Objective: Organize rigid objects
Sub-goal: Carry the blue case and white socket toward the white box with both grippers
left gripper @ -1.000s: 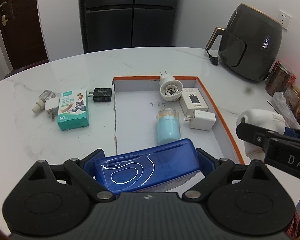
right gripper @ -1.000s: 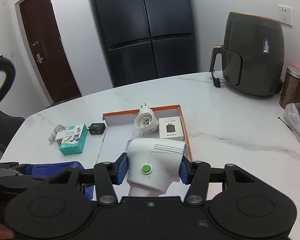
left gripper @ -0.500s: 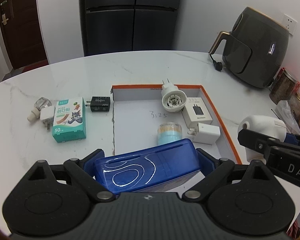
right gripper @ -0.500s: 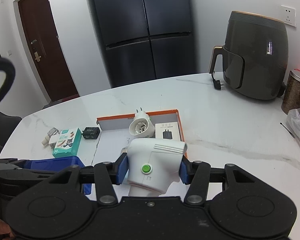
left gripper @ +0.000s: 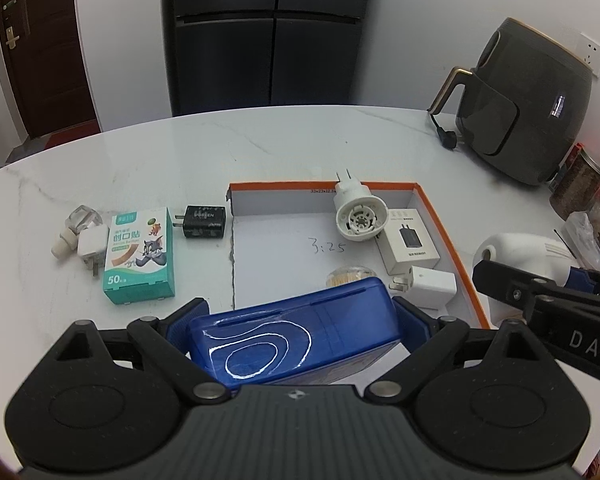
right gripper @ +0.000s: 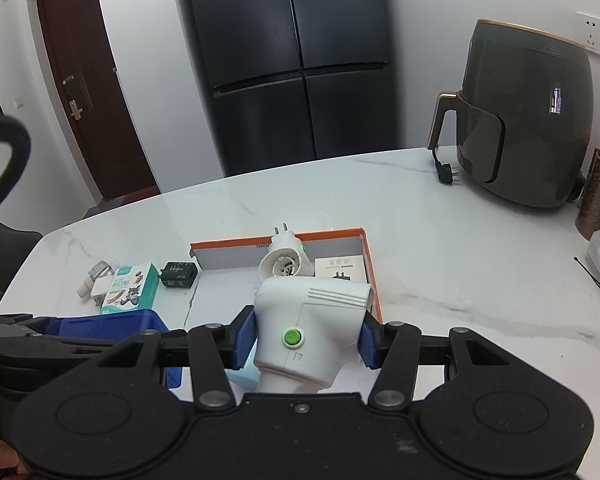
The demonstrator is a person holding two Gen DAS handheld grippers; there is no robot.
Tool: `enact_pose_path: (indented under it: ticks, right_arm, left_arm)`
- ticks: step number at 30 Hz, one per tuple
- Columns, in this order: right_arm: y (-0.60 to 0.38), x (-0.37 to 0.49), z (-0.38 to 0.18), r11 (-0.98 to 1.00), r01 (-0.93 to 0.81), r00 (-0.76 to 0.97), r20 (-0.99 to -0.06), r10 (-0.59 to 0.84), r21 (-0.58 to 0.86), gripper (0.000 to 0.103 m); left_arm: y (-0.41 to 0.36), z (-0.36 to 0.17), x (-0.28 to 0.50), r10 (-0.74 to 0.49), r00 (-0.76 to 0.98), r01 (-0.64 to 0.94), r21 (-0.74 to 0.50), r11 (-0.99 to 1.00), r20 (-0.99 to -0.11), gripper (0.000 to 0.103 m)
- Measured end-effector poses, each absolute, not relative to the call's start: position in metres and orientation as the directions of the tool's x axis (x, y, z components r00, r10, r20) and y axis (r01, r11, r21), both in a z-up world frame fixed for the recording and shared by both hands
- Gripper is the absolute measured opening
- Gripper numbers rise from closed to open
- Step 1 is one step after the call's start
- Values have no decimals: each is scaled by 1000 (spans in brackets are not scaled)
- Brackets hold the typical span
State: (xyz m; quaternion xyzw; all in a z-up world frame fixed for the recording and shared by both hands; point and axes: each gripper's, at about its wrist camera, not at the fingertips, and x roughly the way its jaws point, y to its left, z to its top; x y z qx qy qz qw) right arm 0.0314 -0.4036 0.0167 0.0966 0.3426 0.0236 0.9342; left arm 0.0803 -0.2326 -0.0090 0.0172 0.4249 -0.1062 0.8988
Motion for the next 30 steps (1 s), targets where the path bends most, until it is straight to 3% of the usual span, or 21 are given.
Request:
enact_pose_path:
  ticks: [30]
  right_arm:
    - [-420,107,-8,985,2,737,-666,114,171,62]
  left_arm:
    - [-250,-32,147,-191,612,185,-95,978,-768,98]
